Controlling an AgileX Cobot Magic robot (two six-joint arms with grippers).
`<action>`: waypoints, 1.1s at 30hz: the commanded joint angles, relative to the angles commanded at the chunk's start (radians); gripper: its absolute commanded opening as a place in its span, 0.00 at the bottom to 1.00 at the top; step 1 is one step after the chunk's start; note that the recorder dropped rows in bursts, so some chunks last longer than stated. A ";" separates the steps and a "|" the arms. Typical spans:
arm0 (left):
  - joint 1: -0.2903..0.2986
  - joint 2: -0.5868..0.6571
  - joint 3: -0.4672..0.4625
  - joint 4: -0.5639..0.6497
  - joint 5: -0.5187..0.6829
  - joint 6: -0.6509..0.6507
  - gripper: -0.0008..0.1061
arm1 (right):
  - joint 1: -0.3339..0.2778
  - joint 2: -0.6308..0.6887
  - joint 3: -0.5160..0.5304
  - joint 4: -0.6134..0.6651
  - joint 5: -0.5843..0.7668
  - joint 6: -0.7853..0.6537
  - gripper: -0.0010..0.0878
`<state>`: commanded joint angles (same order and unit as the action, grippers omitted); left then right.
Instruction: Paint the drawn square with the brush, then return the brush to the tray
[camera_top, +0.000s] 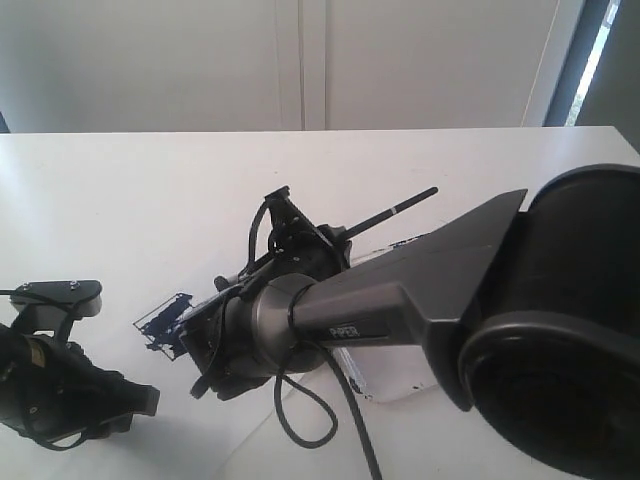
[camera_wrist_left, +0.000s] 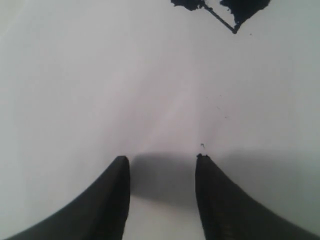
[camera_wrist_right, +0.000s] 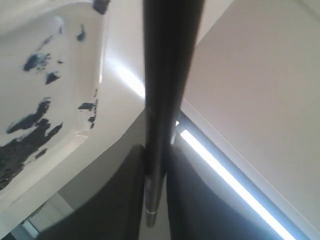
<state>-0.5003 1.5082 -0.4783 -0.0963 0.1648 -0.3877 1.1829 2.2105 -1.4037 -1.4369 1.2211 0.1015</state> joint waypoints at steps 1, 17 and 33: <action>0.000 0.000 0.000 0.000 0.000 0.000 0.46 | 0.006 -0.004 -0.002 0.002 0.000 0.000 0.01; 0.000 0.000 0.000 0.000 -0.004 0.000 0.46 | 0.042 0.087 -0.038 0.000 0.000 -0.016 0.01; 0.000 0.000 0.000 0.000 0.013 0.021 0.46 | -0.003 0.153 -0.146 -0.008 0.000 -0.115 0.01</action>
<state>-0.5003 1.5082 -0.4783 -0.0963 0.1774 -0.3664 1.1803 2.3639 -1.5498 -1.4446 1.2211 -0.0131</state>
